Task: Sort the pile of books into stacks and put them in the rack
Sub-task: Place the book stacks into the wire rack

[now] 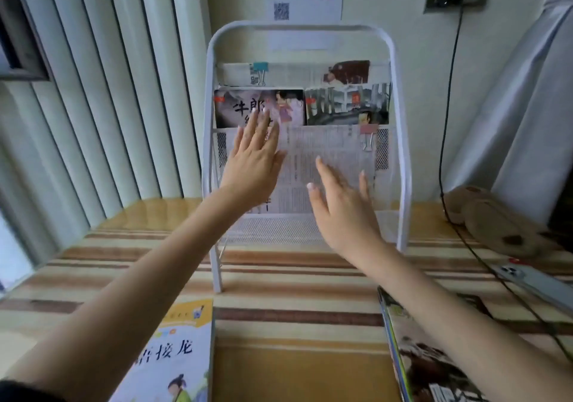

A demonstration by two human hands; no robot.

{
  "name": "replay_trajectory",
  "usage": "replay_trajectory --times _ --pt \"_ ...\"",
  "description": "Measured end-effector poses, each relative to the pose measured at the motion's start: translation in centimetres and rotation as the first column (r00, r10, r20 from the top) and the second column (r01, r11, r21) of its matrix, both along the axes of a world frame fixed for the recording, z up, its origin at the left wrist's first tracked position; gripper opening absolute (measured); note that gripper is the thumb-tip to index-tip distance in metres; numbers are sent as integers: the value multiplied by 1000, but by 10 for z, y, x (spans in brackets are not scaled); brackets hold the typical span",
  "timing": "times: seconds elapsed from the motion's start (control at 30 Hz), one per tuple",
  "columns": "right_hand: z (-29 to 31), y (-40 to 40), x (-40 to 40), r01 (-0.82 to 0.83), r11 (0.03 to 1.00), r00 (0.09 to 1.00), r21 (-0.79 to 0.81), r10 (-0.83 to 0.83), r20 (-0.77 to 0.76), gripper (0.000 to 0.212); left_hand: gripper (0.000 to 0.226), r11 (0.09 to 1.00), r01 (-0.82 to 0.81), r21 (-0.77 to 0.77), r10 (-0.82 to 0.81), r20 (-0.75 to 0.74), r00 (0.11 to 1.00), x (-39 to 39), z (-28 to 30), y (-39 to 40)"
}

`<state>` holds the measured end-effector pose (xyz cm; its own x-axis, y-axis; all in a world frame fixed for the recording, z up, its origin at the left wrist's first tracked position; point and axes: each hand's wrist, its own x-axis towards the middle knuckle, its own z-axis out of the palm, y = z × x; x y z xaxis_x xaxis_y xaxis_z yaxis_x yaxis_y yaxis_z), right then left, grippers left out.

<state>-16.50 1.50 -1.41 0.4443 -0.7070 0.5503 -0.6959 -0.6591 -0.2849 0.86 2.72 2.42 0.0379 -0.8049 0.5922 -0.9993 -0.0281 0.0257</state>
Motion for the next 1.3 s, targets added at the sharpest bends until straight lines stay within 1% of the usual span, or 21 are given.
replay_trajectory --times 0.03,0.1,0.2,0.27,0.3,0.37,0.43,0.5,0.6,0.7,0.73,0.77,0.8,0.87,0.93,0.97,1.03,1.07,1.17,1.23,1.3 --pt "-19 27 7 -51 991 997 122 58 -55 58 56 997 -14 81 16 -30 999 8 -16 26" --pt "-51 74 22 -134 920 975 369 189 -117 57 50 974 -24 226 70 -198 978 27 -49 79" --pt "-88 122 46 -242 701 946 671 323 3 58 45 947 -150 283 261 -407 875 55 -97 151" --pt "-115 140 64 -258 574 943 777 324 73 61 52 878 -274 393 448 -469 761 67 -122 191" --pt "-127 145 72 -261 544 948 798 301 105 62 56 835 -306 458 529 -509 679 74 -135 208" --pt "-142 155 84 -303 498 950 812 227 215 48 63 795 -267 545 595 -616 517 81 -152 239" --pt "-145 166 90 -398 399 916 826 119 383 33 60 880 -98 464 465 -801 378 84 -162 259" --pt "-144 172 90 -457 383 878 803 48 477 29 35 947 41 320 303 -926 225 75 -164 268" --pt "-143 177 88 -529 365 825 766 8 565 33 32 989 19 145 143 -986 81 66 -171 266" --pt "-142 178 86 -590 377 777 714 24 630 42 48 998 -45 -47 -53 -990 -132 65 -174 264" --pt "-138 178 85 -629 364 749 687 49 660 48 54 991 -75 -112 -123 -978 -170 66 -172 263" --pt "-136 174 84 -670 357 714 650 75 696 53 61 978 -101 -180 -197 -962 -188 66 -169 263" --pt "-130 170 83 -707 361 676 608 92 731 56 69 963 -115 -244 -260 -953 -155 65 -163 261" --pt "-113 161 79 -755 421 607 504 156 779 58 79 930 -98 -353 -357 -933 -30 62 -146 253" --pt "-98 151 76 -775 516 540 364 243 806 67 76 903 -21 -429 -424 -899 106 59 -125 243" --pt "-92 145 75 -777 559 509 290 287 812 74 70 889 9 -457 -454 -880 138 56 -114 237" --pt "-87 130 71 -782 595 458 187 344 820 92 62 874 41 -483 -484 -864 139 51 -104 228" --pt "-88 124 70 -788 584 457 195 344 820 103 64 877 70 -476 -481 -867 131 50 -106 224" --pt "-93 117 63 -755 557 547 346 243 801 124 76 875 209 -437 -460 -885 75 46 -120 223" --pt "-101 117 62 -765 514 557 389 223 800 117 86 888 238 -395 -424 -902 86 45 -128 223" --pt "-107 116 65 -780 491 549 387 239 801 98 90 908 194 -371 -399 -907 134 45 -130 218"
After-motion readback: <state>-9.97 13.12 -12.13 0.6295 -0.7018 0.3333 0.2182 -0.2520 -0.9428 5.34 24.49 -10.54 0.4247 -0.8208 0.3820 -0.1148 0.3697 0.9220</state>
